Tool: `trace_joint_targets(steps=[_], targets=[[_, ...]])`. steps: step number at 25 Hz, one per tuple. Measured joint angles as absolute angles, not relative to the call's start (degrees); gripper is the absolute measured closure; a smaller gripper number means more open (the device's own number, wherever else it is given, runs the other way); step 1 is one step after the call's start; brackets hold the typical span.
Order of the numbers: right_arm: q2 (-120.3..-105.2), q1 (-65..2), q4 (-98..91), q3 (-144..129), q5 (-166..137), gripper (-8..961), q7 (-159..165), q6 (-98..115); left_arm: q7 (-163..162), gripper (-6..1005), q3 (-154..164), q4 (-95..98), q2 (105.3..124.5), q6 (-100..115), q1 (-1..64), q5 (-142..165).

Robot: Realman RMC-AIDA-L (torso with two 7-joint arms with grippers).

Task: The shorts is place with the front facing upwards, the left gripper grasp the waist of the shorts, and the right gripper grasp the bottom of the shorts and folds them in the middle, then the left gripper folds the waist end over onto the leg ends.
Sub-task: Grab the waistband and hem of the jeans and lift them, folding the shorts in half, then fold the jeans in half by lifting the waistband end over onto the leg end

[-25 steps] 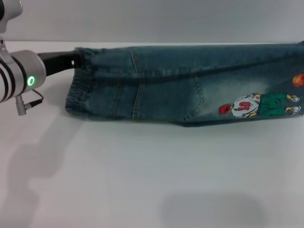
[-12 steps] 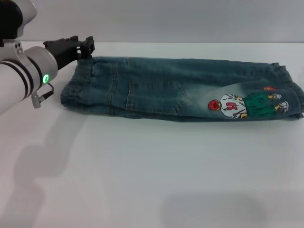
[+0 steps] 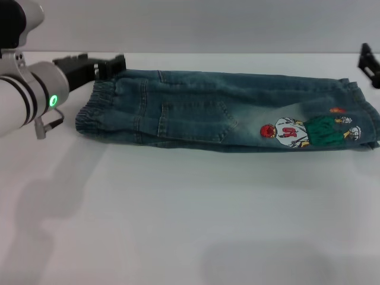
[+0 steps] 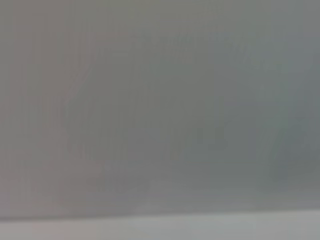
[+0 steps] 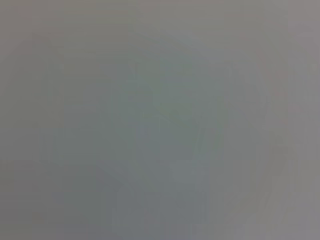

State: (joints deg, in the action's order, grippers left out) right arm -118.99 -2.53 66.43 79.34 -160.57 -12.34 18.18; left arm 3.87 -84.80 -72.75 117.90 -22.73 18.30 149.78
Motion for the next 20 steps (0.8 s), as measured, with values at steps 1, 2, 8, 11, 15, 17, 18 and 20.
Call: trace_joint_targets(steps=[1, 2, 8, 11, 15, 17, 18, 20], targets=[[-119.1, -2.68, 64.48, 77.77, -160.45, 320, -12.27, 21.75, 3.87, 373, -84.8, -72.75, 117.9, -22.73, 18.3, 149.78], [-119.24, -3.7, 59.48, 73.92, -160.12, 290, -11.66, 29.0, 3.95, 324, -85.37, -73.26, 117.88, -25.6, 18.26, 149.87], [-119.36, -7.93, 49.74, 64.6, -154.69, 350, -10.78, 39.81, 3.95, 147, -85.76, -75.34, 117.84, -30.57, 16.34, 149.93], [-119.1, -9.2, 48.46, 61.09, -150.5, 474, -10.66, 39.93, 3.95, 146, -86.26, -75.9, 117.81, -32.53, 16.05, 149.88], [-119.04, -9.44, 47.89, 59.44, -149.87, 641, -10.63, 39.94, 3.96, 146, -86.56, -76.05, 117.8, -34.03, 16.08, 149.94], [-119.03, -8.97, 47.94, 59.24, -149.81, 726, -10.62, 40.1, 3.96, 146, -86.64, -76.05, 117.79, -34.85, 16.07, 149.95], [-119.03, -8.64, 48.07, 59.23, -149.8, 769, -10.62, 40.18, 3.95, 146, -86.84, -75.99, 117.78, -35.41, 16.08, 149.95], [-119.0, -7.95, 48.37, 59.21, -149.78, 834, -10.61, 40.28, 3.95, 145, -86.84, -75.99, 117.78, -35.41, 16.08, 149.95]])
